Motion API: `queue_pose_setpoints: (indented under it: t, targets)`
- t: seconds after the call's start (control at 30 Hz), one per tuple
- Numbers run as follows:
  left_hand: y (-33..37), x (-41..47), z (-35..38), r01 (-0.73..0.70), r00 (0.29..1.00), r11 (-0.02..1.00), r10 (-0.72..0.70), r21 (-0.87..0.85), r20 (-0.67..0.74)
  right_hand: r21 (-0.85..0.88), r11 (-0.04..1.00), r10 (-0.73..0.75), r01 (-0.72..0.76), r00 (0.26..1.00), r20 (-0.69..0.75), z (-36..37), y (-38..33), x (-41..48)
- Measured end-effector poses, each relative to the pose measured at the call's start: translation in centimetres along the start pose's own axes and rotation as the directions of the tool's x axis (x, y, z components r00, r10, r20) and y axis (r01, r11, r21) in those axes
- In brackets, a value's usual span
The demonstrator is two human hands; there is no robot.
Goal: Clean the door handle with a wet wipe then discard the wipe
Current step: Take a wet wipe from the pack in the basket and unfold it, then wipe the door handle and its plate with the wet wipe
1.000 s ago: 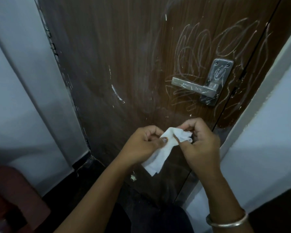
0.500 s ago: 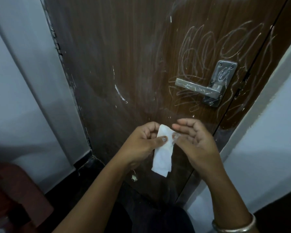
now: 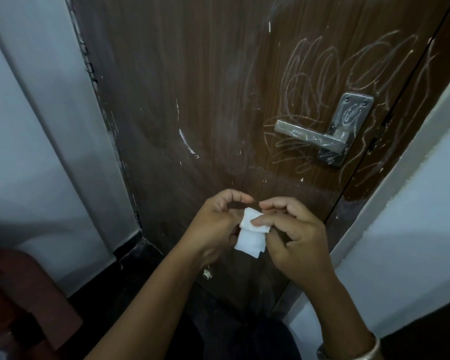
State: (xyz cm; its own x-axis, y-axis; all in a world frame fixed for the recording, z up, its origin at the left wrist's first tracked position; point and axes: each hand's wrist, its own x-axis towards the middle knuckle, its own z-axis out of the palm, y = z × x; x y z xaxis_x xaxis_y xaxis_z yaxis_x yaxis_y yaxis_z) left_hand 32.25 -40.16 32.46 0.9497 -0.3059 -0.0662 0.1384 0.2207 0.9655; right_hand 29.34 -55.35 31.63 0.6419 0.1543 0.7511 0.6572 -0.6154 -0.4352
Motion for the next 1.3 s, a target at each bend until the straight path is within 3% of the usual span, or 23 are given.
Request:
queue_pose_setpoints:
  t: [0.13,0.17,0.23,0.27,0.4,0.47,0.63,0.77,0.87,0.93,0.97,1.17,1.23,1.3]
  targets:
    - [0.1,-0.1,0.2,0.014,0.999,0.993,-0.010,-0.115,0.037,0.221,0.966,0.119,-0.131,0.991,0.067,-0.3,-0.2,0.1]
    - [0.0,-0.2,0.2,-0.012,0.999,0.994,0.017,-0.108,0.047,0.347,0.914,0.193,-0.209,0.978,0.080,-0.4,-0.3,0.1]
    - [-0.1,-0.2,0.3,-0.067,0.996,0.994,0.071,-0.083,0.053,0.607,0.708,0.383,-0.362,0.918,0.101,-0.5,-0.6,0.2]
    - [-0.1,-0.2,0.3,-0.094,0.994,0.993,0.098,-0.071,0.050,0.658,0.627,0.470,-0.417,0.876,0.107,-0.5,-0.5,0.3]
    - [0.0,-0.1,0.5,-0.237,0.971,0.971,0.237,-0.007,0.040,0.578,0.518,0.584,-0.631,0.755,0.300,-0.2,0.0,0.2]
    - [0.0,0.0,0.6,-0.299,0.954,0.953,0.299,0.050,0.006,0.595,0.489,0.573,-0.638,0.749,0.332,0.0,-0.3,0.0]
    - [-0.1,0.1,0.8,-0.290,0.948,0.929,0.312,0.232,-0.063,0.544,0.631,0.585,-0.553,0.800,0.134,0.5,-0.6,0.0]
    - [0.3,-0.1,1.0,-0.151,0.988,0.988,0.151,0.004,0.009,0.545,0.661,0.576,-0.515,0.814,0.071,0.1,-0.6,0.4]
    - [0.6,0.3,1.4,-0.201,0.980,0.978,0.201,-0.049,-0.011,0.692,0.496,0.610,-0.524,0.778,0.152,-0.2,-0.6,0.7]
    - [1.0,0.7,1.9,-0.261,0.965,0.965,0.261,0.013,-0.014,0.785,0.340,0.600,-0.517,0.762,0.243,-0.4,-0.8,1.0]
    - [1.4,0.9,2.1,-0.288,0.957,0.956,0.289,0.052,-0.010,0.801,0.312,0.608,-0.512,0.755,0.246,-0.6,-0.8,1.2]
    - [4.6,2.1,4.8,-0.425,0.904,0.897,0.415,0.120,0.101,0.784,0.486,0.704,-0.386,0.704,-0.090,-2.8,-0.8,3.8]
    - [5.9,2.7,5.5,-0.490,0.872,0.855,0.477,0.170,0.112,0.699,0.638,0.664,-0.324,0.692,-0.285,-4.1,-0.9,4.9]
    - [7.1,3.4,5.9,-0.542,0.839,0.808,0.534,0.233,0.101,0.522,0.813,0.516,-0.260,0.738,-0.435,-5.7,-0.9,5.8]
